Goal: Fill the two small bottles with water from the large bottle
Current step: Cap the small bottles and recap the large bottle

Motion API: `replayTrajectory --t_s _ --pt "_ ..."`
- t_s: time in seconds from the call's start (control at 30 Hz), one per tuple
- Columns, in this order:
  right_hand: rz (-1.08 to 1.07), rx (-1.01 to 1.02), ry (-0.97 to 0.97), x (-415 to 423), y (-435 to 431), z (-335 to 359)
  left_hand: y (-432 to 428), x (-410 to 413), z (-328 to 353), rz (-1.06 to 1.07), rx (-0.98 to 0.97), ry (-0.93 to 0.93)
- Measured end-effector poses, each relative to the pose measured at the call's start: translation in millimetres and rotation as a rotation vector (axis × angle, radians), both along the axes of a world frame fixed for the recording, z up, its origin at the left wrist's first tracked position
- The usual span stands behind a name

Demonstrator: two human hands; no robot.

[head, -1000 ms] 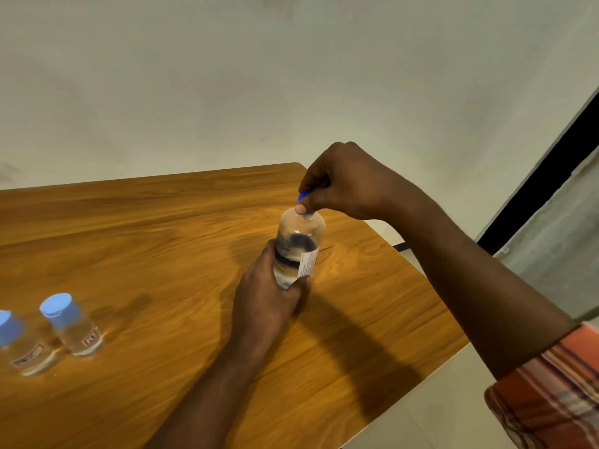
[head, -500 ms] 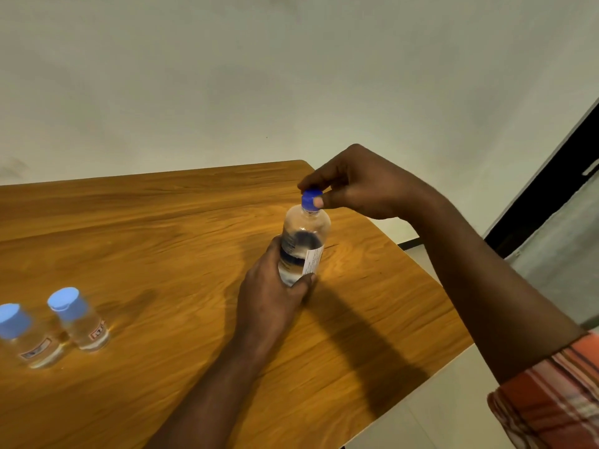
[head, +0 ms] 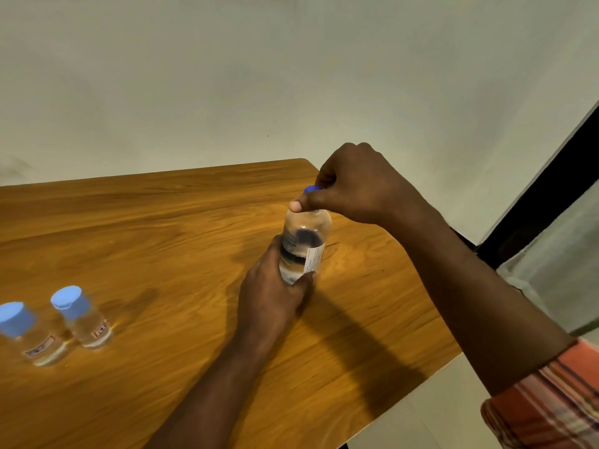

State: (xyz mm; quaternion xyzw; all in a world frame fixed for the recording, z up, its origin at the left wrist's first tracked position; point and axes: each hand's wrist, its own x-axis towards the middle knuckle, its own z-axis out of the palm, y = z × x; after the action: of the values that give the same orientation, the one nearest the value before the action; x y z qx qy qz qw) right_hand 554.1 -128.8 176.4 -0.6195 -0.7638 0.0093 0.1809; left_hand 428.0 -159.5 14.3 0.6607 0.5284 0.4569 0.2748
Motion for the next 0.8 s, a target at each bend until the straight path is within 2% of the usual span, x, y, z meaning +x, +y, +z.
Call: replayTrajectory --t_s 0.2,0.33,0.8 --pt "0.170 -0.166 0.132 10.4 -5.8 5.3 0.1 0.7 0.5 -0.001 0.002 0.001" --pt "0.178 -0.145 0.131 8.7 -4.2 3.2 -0.8 0.0 0.5 -0.011 0.009 -0.009" --pt "-0.112 0.071 -0.012 -10.9 -0.5 -7.1 0.8 -0.3 -2.3 0.009 -0.002 0.008"
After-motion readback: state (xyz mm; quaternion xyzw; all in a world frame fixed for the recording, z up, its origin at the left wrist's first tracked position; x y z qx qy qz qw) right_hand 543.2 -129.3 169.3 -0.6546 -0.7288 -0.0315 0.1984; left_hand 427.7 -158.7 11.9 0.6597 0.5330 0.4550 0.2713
